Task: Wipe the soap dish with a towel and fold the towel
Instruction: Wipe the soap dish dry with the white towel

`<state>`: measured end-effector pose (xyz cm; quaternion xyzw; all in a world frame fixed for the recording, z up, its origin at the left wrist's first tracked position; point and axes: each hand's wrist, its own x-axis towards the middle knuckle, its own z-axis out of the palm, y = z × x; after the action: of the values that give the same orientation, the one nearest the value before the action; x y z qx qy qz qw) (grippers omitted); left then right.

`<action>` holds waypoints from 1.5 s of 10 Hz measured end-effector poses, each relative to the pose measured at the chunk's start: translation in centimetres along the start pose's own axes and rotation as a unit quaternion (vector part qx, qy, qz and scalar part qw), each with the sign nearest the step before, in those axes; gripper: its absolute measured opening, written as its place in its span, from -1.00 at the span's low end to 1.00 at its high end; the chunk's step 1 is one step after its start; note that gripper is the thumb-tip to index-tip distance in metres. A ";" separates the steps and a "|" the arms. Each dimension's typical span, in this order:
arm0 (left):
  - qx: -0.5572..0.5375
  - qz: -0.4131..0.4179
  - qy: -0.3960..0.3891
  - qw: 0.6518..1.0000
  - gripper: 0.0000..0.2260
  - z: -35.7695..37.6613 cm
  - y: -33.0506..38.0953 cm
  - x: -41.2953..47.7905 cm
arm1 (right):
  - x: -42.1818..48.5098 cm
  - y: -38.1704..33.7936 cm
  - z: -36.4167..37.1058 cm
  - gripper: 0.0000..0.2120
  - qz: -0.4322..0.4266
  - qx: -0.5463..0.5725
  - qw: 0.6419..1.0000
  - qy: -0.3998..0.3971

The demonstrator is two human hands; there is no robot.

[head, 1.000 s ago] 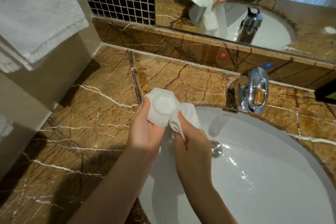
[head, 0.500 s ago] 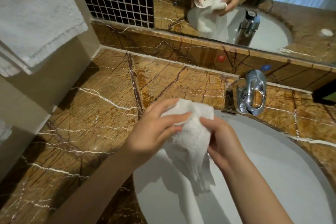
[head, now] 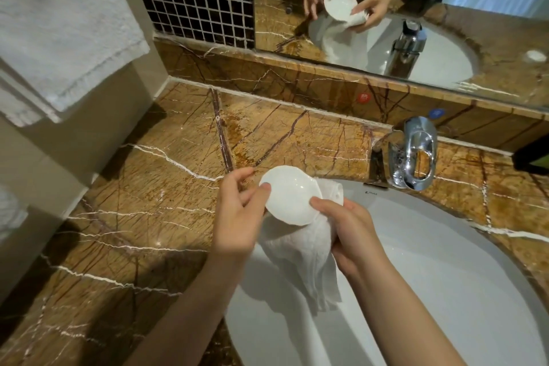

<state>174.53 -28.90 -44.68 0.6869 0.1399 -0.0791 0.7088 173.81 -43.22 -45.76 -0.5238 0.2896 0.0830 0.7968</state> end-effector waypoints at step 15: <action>-0.149 -0.086 0.088 0.981 -0.84 -10.4 6.5 -5.3 | 0.5 -2.1 9.9 -0.82 -0.135 -0.229 0.960 -0.084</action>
<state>170.58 -18.64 -37.02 0.5630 0.2704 -0.0573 0.7789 178.89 -35.48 -41.57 -0.7175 0.1213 0.0822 0.6810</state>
